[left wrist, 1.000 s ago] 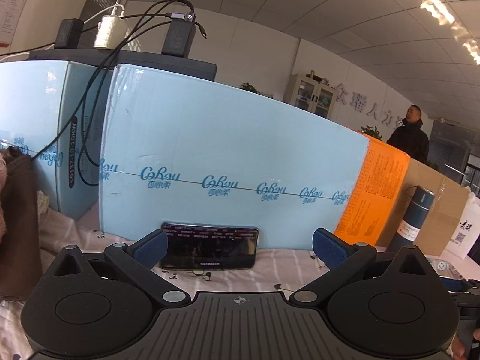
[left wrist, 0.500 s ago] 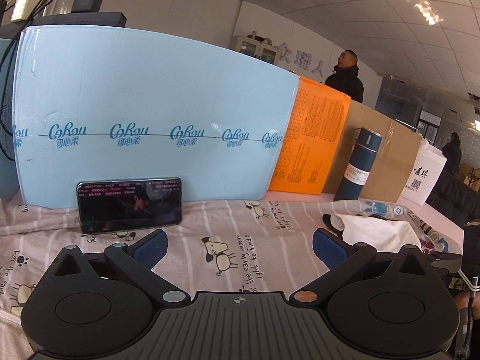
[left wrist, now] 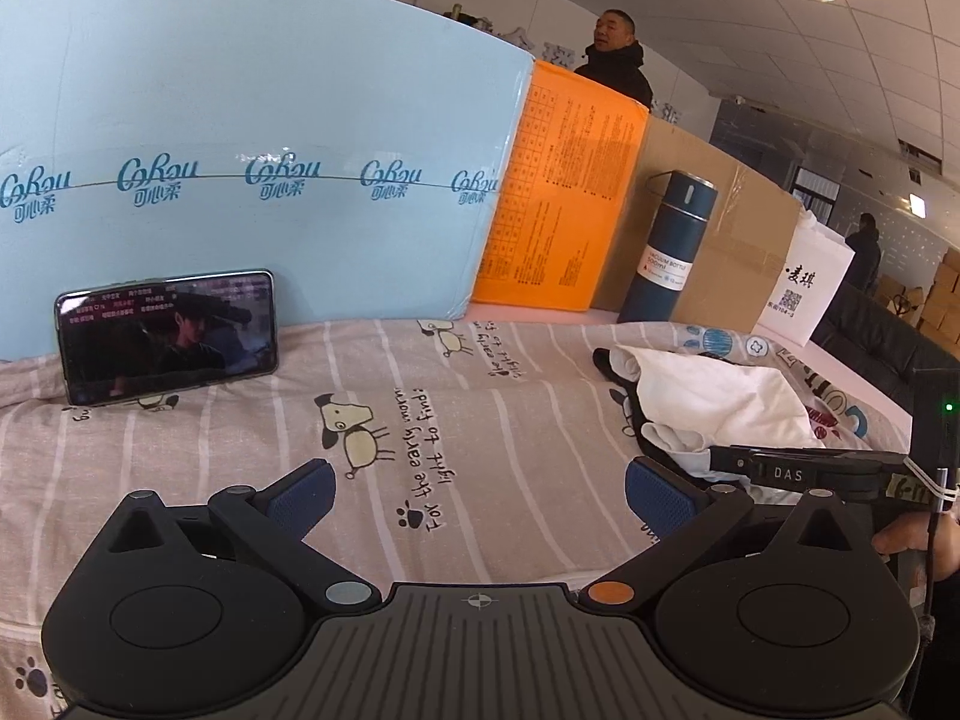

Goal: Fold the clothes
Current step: 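Move both tools down toward the white T-shirt on the bed, then close the right gripper on the white T-shirt's edge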

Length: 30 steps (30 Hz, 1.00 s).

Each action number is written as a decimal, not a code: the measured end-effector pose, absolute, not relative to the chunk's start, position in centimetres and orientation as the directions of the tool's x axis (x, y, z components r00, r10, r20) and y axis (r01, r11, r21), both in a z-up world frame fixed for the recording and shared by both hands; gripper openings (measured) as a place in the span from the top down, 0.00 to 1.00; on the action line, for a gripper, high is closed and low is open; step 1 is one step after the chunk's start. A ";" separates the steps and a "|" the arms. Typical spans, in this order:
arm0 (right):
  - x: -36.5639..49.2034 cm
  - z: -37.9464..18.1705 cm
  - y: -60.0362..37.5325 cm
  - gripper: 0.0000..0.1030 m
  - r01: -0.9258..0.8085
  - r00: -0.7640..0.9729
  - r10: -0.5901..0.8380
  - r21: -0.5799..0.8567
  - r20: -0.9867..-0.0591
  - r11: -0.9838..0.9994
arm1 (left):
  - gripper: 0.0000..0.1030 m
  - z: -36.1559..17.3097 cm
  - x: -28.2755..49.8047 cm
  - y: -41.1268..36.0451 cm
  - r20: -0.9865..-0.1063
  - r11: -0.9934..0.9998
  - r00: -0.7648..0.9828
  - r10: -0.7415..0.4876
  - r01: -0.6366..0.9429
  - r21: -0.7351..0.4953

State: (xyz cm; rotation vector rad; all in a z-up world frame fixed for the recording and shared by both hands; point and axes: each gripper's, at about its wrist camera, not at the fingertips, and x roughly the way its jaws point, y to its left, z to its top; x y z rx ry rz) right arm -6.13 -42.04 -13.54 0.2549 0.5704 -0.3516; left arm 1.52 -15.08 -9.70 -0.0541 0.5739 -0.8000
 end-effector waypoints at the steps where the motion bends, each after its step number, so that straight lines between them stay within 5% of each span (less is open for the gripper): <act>1: -6.3 -13.5 -42.4 0.83 0.396 0.793 -0.246 0.164 -0.557 0.904 | 0.00 -10.0 1.4 -15.4 -0.460 0.683 0.532 -0.711 0.678 -0.272; 10: -8.2 -12.8 -44.8 0.89 0.423 0.842 -0.228 0.336 -0.489 0.841 | 0.00 -11.6 0.8 -23.0 -0.493 0.574 0.410 -0.768 0.781 -0.246; 13: -8.4 -12.7 -44.4 0.71 0.388 0.853 -0.188 0.352 -0.486 0.852 | 0.04 -12.1 0.8 -25.6 -0.535 0.587 0.425 -0.730 0.790 -0.174; 15: -8.6 -12.4 -43.8 0.46 0.371 0.858 -0.186 0.328 -0.480 0.869 | 0.05 -12.2 1.4 -26.4 -0.548 0.594 0.419 -0.724 0.783 -0.186; 24: -6.9 -13.4 -41.7 0.30 0.313 0.823 -0.148 0.222 -0.548 0.923 | 0.04 -11.8 3.9 -25.8 -0.536 0.646 0.458 -0.709 0.727 -0.234; 30: -6.5 -13.9 -41.6 0.30 0.345 0.806 -0.197 0.174 -0.558 0.922 | 0.04 -12.1 4.3 -25.5 -0.534 0.637 0.438 -0.724 0.721 -0.274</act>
